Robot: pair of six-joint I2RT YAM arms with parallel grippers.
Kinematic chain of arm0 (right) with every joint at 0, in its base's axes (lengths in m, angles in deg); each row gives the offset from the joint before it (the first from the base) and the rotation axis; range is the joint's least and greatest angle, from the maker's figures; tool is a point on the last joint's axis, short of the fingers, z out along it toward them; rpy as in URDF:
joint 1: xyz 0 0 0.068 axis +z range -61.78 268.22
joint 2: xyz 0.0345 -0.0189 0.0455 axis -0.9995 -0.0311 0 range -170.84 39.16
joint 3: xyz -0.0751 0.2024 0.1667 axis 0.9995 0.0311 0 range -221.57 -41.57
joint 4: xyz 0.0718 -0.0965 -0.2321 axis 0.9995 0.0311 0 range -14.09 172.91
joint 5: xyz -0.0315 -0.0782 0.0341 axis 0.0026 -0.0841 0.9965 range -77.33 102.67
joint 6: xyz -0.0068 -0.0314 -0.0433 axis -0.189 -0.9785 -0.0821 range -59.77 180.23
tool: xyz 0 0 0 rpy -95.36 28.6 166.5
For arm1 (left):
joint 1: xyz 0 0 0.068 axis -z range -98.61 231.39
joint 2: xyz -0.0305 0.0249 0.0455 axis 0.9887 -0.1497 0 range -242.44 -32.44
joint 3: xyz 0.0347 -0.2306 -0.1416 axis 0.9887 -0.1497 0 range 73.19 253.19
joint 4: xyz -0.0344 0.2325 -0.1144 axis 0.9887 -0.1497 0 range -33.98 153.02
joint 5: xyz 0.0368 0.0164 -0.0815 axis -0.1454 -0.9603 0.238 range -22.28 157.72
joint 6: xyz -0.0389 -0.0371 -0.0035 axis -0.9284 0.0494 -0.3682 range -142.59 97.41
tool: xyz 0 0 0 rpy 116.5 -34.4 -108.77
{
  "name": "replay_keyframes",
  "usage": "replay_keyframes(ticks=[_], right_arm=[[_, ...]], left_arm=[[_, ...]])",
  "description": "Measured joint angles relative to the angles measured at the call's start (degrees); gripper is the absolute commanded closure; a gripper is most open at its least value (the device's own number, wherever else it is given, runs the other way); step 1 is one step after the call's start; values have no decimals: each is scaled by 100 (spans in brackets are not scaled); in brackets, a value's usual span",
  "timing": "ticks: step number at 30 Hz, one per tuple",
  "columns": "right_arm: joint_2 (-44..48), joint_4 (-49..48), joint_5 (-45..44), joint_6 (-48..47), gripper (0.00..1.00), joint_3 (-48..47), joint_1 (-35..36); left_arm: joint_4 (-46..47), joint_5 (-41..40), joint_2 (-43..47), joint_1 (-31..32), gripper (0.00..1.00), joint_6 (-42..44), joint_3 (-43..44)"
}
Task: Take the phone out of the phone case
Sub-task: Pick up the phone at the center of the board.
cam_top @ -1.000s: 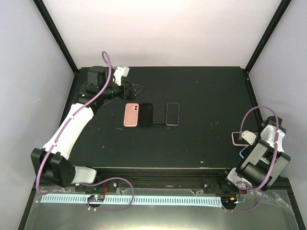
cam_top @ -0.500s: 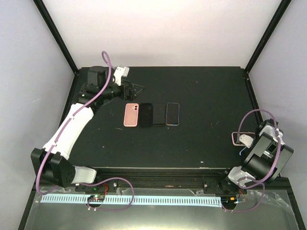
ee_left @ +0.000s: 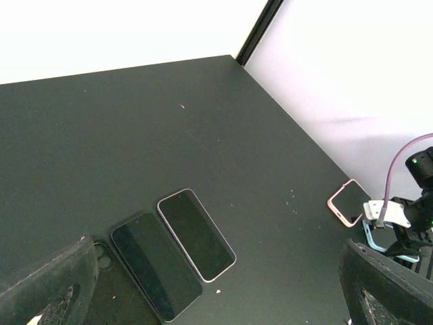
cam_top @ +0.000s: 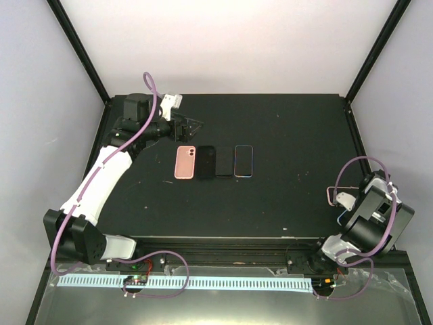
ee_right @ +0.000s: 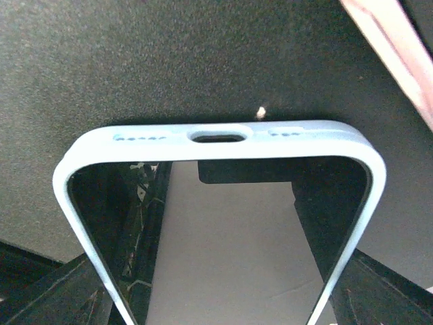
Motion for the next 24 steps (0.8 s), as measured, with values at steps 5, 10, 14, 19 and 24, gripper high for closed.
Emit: replay_keyframes(ticks=[5, 10, 14, 19, 24], right_arm=[[-46, 57, -20, 70, 28, -72, 0], [-42, 181, 173, 105, 33, -208, 17], [227, 380, 350, 103, 36, -315, 157], [826, 721, 562, 111, 37, -511, 675], [1364, 968, 754, 271, 38, -702, 1561]], left_arm=[[0, 0, 0, 0, 1, -11, 0], [4, 0, 0, 0, 1, -39, -2], [22, 2, 0, 0, 1, -63, -2], [46, 44, 0, 0, 1, -103, -11], [109, 223, 0, 0, 1, -155, -85]])
